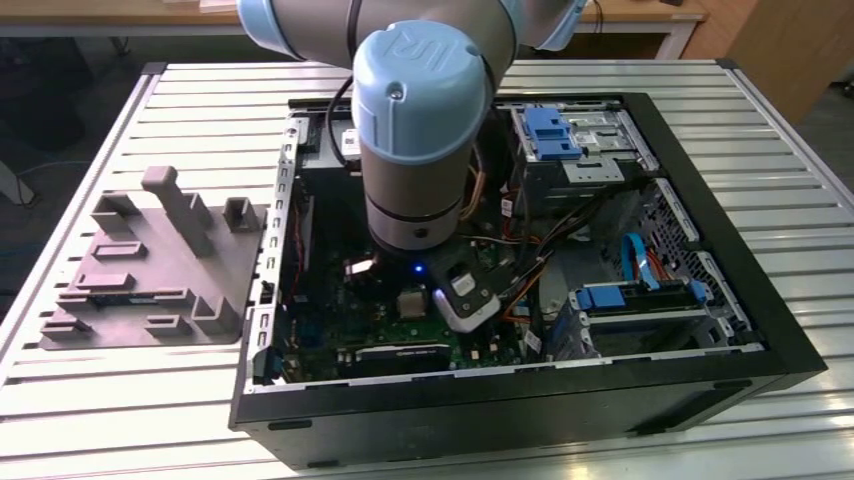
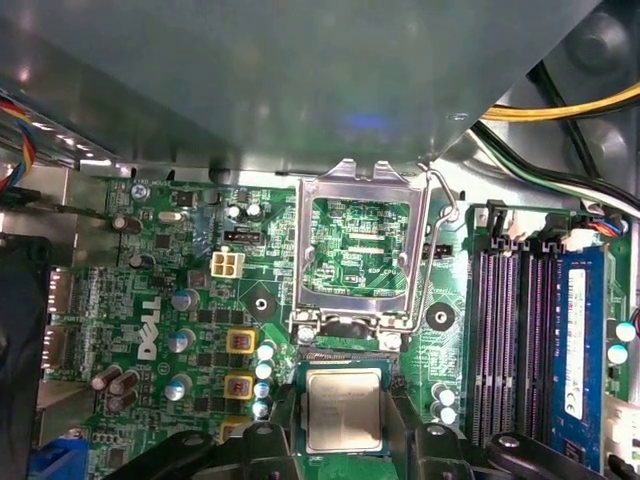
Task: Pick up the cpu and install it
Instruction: 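Place the cpu into insertion slot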
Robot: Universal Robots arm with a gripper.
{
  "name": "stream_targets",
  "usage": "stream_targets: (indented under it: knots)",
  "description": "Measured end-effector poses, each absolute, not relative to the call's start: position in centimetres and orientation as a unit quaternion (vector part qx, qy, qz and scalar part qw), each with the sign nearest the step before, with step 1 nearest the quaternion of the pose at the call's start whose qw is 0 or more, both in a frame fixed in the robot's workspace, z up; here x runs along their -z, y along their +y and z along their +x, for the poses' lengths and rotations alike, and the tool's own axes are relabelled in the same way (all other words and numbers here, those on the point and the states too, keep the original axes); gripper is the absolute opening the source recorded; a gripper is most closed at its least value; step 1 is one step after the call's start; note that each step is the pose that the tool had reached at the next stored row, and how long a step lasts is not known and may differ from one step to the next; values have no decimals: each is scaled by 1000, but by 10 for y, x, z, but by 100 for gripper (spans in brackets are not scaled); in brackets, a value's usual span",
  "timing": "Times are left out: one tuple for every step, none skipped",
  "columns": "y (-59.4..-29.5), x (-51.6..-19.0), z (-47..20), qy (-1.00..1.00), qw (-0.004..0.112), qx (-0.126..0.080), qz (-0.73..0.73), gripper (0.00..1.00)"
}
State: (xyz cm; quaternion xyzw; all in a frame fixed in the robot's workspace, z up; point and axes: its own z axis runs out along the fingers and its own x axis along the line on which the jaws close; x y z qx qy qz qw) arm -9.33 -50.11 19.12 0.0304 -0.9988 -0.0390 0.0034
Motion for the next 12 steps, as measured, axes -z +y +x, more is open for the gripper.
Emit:
stream_targets:
  knots:
    - [-501, -191, -93, -999, 3, 39, 27, 47]
    - [-501, -191, -93, -999, 3, 39, 24, 47]
    - [-501, -191, -93, -999, 3, 39, 21, 47]
    - [-501, -191, -93, -999, 3, 39, 20, 47]
    - [-501, -191, -93, -999, 3, 39, 19, 47]
    - [-500, -191, -93, -999, 3, 39, 19, 47]
    - [-500, -191, -93, -999, 3, 39, 19, 47]
    - [-499, -191, -94, -999, 3, 39, 19, 47]
    - [-499, -191, -94, -999, 3, 39, 18, 47]
    - [-498, -191, -93, -999, 3, 39, 18, 47]
    - [-498, -191, -93, -999, 3, 39, 17, 47]
    - [-498, -191, -93, -999, 3, 39, 17, 47]
